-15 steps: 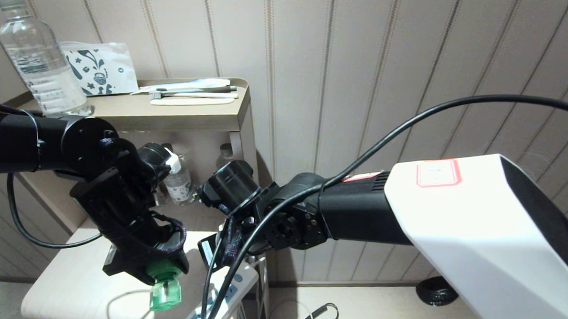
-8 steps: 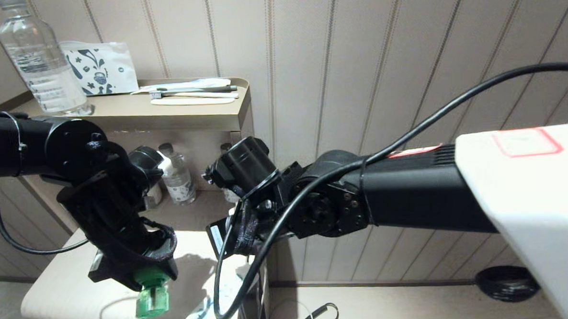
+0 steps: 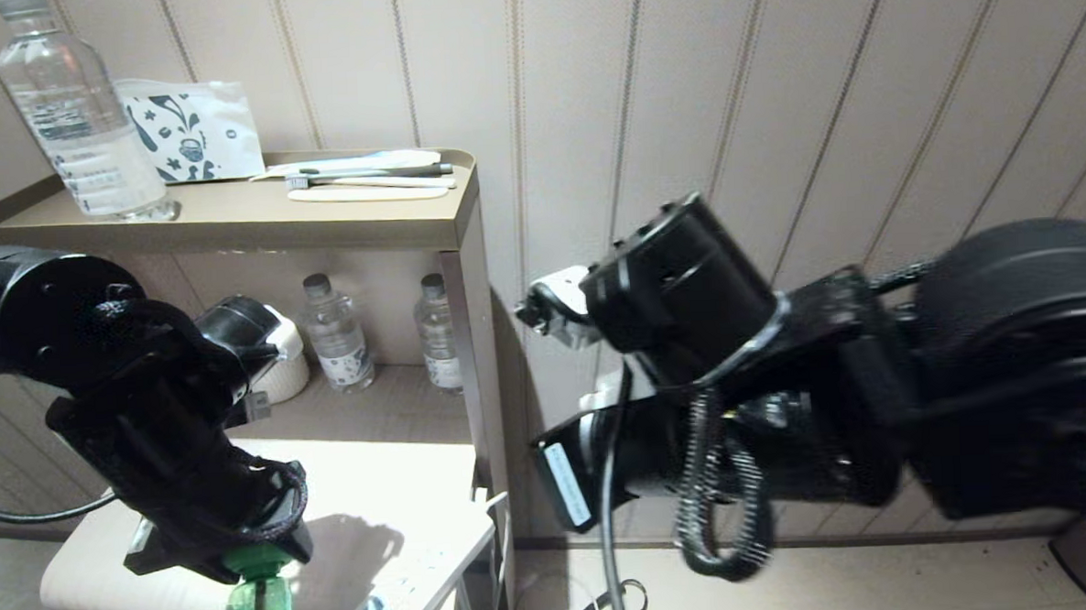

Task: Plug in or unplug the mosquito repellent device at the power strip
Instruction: Place the mosquito repellent liquid on the table

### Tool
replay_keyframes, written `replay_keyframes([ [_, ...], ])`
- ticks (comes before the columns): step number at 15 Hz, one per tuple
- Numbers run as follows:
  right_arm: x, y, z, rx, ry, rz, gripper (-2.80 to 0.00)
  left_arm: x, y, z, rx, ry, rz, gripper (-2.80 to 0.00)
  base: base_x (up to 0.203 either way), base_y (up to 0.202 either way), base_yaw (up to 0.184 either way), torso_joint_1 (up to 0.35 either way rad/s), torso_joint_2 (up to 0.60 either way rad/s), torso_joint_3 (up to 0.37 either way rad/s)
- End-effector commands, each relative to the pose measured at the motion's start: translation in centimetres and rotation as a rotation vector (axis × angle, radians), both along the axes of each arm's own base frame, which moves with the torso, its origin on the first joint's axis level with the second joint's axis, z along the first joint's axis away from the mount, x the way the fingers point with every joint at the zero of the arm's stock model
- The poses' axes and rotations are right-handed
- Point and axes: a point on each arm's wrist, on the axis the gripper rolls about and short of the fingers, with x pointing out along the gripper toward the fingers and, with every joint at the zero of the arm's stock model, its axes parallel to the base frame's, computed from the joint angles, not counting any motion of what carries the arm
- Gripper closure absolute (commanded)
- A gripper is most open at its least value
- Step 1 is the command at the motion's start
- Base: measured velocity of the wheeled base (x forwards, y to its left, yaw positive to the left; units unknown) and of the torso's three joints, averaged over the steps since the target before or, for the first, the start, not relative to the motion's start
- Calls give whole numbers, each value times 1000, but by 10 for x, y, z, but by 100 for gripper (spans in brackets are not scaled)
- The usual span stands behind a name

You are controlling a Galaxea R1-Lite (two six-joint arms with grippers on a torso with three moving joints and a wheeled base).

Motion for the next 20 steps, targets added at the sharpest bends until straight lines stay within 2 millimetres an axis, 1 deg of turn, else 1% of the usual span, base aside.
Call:
replay_keyframes([
  [1, -47, -65, 44, 92, -134, -49, 0, -16, 7, 2, -5, -89, -12, 0, 0, 0, 0, 0, 0, 0],
  [2, -58, -89, 49, 97, -176, -71, 0, -19, 8, -1, -4, -125, -20, 0, 0, 0, 0, 0, 0, 0],
  [3, -69, -118, 51, 92, -227, -119, 0, -22, 10, -3, 0, -151, -22, 0, 0, 0, 0, 0, 0, 0],
  [5, -87, -172, 45, 64, -313, -267, 0, -25, 12, -3, 7, -161, -16, 0, 0, 0, 0, 0, 0, 0],
  [6, -96, -194, 38, 48, -346, -355, 0, -26, 13, -2, 5, -166, -15, 0, 0, 0, 0, 0, 0, 0],
  [7, -108, -215, 27, 23, -370, -456, 0, -26, 16, 0, 2, -175, -3, 0, 0, 0, 0, 0, 0, 0],
  [8, -121, -232, 12, -1, -386, -542, 0, -25, 18, 1, -1, -187, 4, 0, 0, 0, 0, 0, 0, 0],
  [10, -147, -257, -20, -41, -411, -708, 0, -27, 25, -2, 2, -206, -5, 0, 0, 0, 0, 0, 0, 0],
  [12, -173, -270, -49, -62, -447, -877, 0, -28, 30, -5, 4, -219, -3, 0, 0, 0, 0, 0, 0, 0],
  [14, -193, -275, -79, -84, -474, -982, 0, -28, 32, -8, 5, -233, -9, 0, 0, 0, 0, 0, 0, 0],
  [16, -196, -272, -119, -120, -401, -986, 0, -29, 33, -10, 3, -241, -9, 0, 0, 0, 0, 0, 0, 0],
  [17, -197, -271, -133, -112, -397, -986, 0, -29, 33, -11, 2, -244, -13, 0, 0, 0, 0, 0, 0, 0],
  [20, -212, -266, -152, 6, -569, -867, 0, -31, 33, -12, 2, -251, -25, 0, 0, 0, 0, 0, 0, 0],
])
